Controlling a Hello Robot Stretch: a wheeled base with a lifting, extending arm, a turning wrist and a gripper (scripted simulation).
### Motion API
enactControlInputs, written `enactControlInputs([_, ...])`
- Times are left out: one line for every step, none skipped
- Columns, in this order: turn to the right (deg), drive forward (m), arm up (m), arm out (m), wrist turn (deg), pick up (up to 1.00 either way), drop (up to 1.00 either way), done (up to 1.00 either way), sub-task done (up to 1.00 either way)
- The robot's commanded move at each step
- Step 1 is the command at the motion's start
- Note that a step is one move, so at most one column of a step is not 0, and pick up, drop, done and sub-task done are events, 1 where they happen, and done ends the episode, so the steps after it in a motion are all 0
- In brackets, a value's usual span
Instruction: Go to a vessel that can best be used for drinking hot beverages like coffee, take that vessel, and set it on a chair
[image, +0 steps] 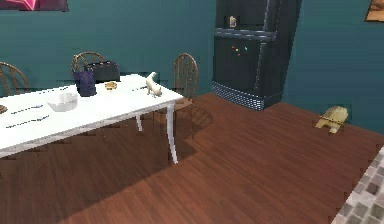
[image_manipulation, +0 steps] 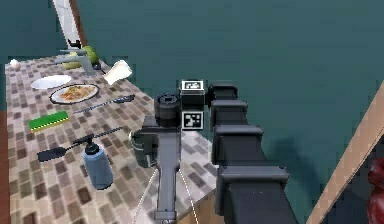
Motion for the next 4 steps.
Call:
enactControlInputs([0.0,0.00,0.00,0.00,45.0,0.00,0.00,0.00,0.00])
enactControlInputs([0.0,0.00,0.00,0.00,45.0,0.00,0.00,0.00,0.00])
enactControlInputs([0.0,0.00,0.00,0.00,45.0,0.00,0.00,0.00,0.00])
enactControlInputs([0.0,0.00,0.00,0.00,21.0,0.00,0.00,0.00,0.00])
